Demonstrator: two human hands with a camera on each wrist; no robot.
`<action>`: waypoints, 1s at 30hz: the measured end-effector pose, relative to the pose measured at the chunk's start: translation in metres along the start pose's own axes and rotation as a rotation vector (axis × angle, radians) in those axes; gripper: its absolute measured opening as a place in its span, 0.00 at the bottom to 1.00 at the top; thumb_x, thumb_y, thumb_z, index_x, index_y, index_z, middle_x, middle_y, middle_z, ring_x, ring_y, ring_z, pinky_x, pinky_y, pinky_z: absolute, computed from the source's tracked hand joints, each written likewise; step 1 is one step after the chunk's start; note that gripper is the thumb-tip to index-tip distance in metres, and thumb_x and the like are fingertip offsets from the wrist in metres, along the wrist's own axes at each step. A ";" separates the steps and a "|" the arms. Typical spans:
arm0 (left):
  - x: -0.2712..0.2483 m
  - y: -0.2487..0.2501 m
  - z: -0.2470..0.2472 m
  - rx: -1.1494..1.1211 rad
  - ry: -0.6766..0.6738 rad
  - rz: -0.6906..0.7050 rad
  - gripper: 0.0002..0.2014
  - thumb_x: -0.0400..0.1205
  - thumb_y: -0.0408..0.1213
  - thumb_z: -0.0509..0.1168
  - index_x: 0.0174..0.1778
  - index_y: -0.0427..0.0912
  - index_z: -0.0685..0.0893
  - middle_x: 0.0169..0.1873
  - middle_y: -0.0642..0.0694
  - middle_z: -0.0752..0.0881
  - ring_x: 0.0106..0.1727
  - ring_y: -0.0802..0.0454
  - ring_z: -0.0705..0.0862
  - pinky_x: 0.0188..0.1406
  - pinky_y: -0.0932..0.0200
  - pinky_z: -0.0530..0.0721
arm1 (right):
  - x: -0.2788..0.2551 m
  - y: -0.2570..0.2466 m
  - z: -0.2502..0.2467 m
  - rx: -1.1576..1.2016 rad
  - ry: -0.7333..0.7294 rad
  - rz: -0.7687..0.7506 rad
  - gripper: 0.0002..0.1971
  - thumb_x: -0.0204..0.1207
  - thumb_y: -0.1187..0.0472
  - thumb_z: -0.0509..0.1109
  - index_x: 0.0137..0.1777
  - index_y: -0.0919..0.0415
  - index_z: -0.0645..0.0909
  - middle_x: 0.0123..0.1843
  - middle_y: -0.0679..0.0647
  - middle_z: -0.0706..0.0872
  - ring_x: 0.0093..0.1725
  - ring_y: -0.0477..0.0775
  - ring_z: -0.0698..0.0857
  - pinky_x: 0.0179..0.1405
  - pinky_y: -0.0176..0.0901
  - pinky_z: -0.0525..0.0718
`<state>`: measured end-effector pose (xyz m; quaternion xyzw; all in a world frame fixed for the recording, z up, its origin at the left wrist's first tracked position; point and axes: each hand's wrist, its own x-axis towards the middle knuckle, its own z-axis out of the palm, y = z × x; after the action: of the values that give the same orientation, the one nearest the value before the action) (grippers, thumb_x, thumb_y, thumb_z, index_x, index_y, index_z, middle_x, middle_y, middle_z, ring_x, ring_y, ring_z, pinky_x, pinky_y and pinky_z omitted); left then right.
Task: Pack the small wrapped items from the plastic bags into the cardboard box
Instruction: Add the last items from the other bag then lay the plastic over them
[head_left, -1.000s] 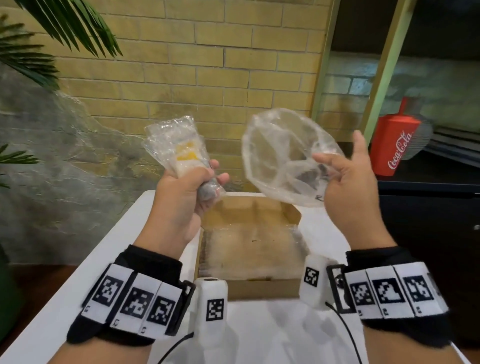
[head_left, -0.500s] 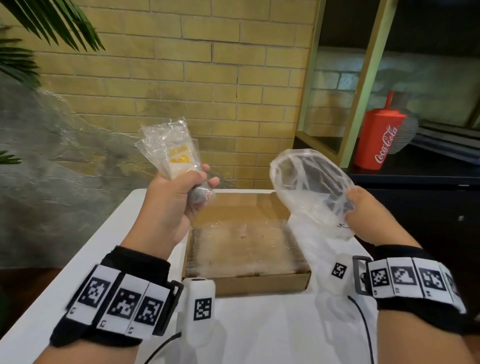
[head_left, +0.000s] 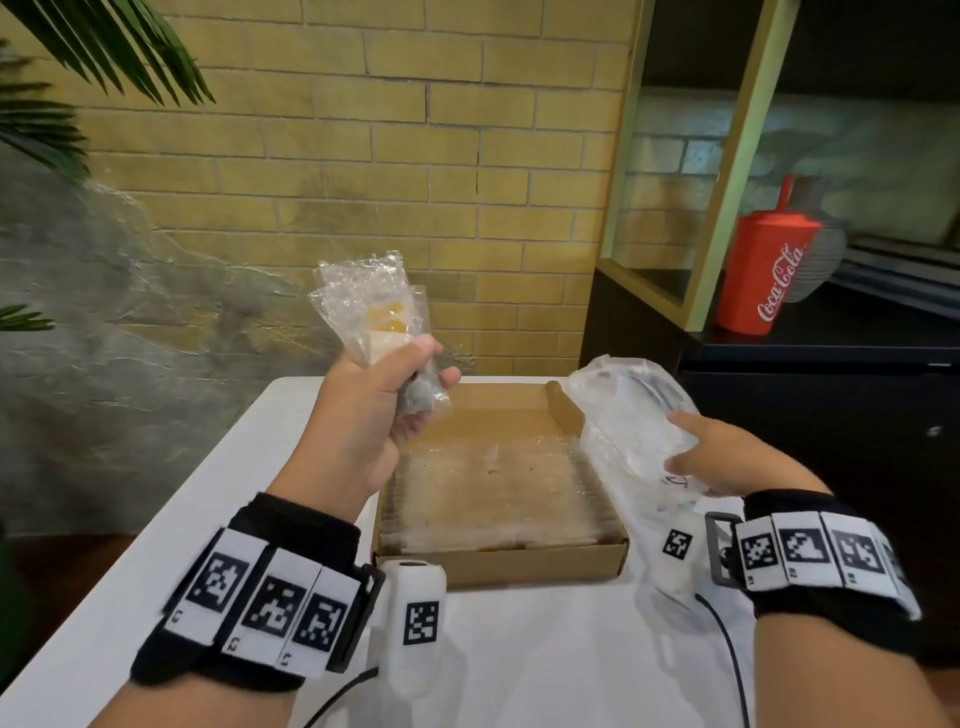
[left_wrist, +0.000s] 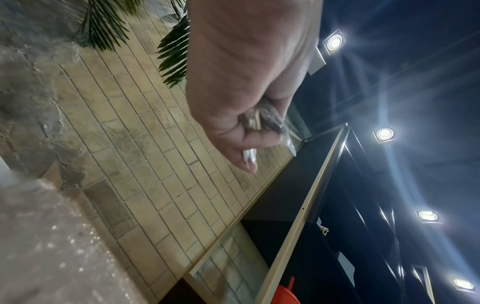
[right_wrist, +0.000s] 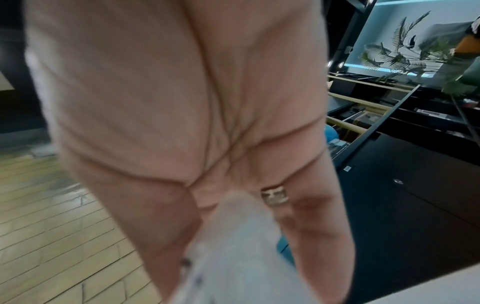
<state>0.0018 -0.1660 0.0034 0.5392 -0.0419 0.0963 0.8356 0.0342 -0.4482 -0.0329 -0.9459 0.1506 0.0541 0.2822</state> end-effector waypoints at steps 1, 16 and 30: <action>0.000 -0.001 0.001 0.006 -0.007 -0.001 0.04 0.81 0.34 0.65 0.40 0.43 0.81 0.31 0.51 0.87 0.34 0.54 0.89 0.17 0.70 0.77 | 0.000 -0.001 -0.001 -0.028 0.040 -0.030 0.34 0.78 0.61 0.68 0.81 0.51 0.57 0.82 0.61 0.59 0.73 0.63 0.71 0.65 0.50 0.74; -0.007 -0.011 0.011 0.061 -0.056 -0.055 0.02 0.81 0.37 0.65 0.44 0.44 0.81 0.32 0.50 0.87 0.31 0.55 0.86 0.15 0.72 0.71 | -0.079 -0.100 0.007 0.490 0.109 -0.685 0.19 0.77 0.54 0.67 0.68 0.48 0.75 0.58 0.42 0.83 0.57 0.42 0.81 0.54 0.39 0.82; -0.007 -0.010 0.013 -0.062 -0.185 -0.166 0.15 0.84 0.40 0.59 0.65 0.38 0.76 0.36 0.45 0.87 0.28 0.55 0.85 0.26 0.63 0.81 | -0.082 -0.119 0.035 0.636 0.117 -0.781 0.16 0.72 0.70 0.71 0.50 0.46 0.82 0.34 0.44 0.78 0.31 0.42 0.74 0.38 0.40 0.83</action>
<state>-0.0020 -0.1827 -0.0016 0.5214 -0.0770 -0.0244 0.8495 -0.0065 -0.3135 0.0152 -0.8003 -0.1898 -0.1569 0.5467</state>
